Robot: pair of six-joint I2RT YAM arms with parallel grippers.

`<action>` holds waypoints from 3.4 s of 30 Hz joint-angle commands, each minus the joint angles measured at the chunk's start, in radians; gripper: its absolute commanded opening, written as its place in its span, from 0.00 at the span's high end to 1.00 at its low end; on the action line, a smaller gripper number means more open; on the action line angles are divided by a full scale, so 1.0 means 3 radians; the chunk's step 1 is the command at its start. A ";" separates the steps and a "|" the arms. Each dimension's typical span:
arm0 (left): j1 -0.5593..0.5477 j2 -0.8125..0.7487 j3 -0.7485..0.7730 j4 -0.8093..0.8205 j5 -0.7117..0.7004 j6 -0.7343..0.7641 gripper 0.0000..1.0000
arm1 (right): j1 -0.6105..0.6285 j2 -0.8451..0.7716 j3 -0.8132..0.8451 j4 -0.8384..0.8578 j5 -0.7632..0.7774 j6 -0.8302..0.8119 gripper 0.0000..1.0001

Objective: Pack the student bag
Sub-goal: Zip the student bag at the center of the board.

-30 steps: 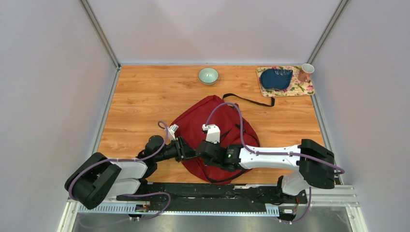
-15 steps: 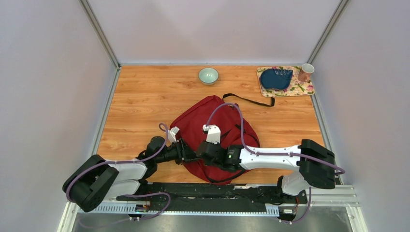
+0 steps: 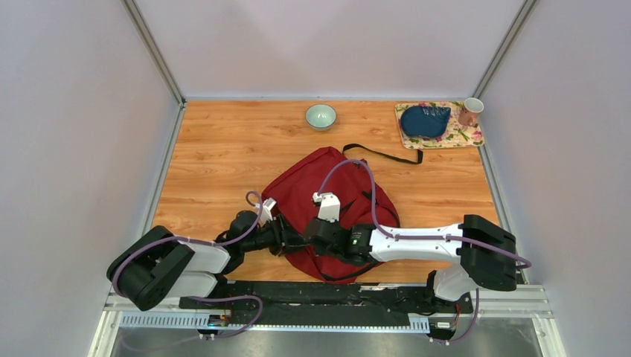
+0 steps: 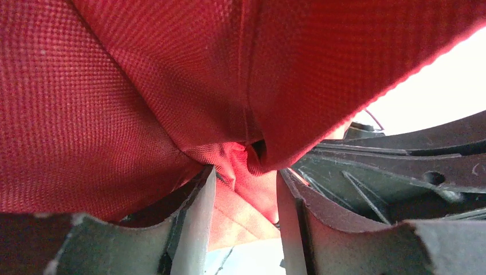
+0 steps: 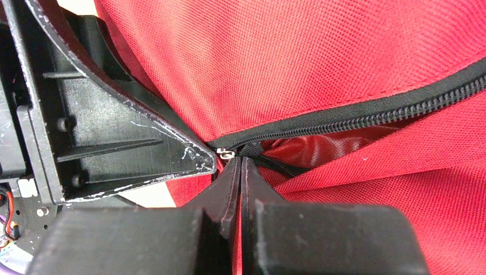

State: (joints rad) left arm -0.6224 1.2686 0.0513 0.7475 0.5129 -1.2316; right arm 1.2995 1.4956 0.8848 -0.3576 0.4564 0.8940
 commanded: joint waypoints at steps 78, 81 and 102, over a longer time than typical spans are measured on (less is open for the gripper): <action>-0.0375 -0.0470 0.0003 -0.0006 0.0049 0.1104 1.00 | -0.0149 -0.0256 -0.0157 -0.0066 -0.0723 -0.0224 0.64; -0.0380 -0.0501 -0.0002 0.0039 0.0044 0.1129 1.00 | -0.0159 -0.0189 -0.0173 -0.0066 -0.0831 -0.0249 0.64; -0.0375 -0.0670 -0.0242 0.0710 0.0157 0.0925 1.00 | -0.0292 -0.0342 -0.0433 0.0246 -0.0755 -0.0112 1.00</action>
State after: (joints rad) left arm -0.7258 1.1305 0.0322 0.7639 0.4885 -0.9443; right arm 1.2293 1.4551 0.8185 -0.3004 0.1921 0.8444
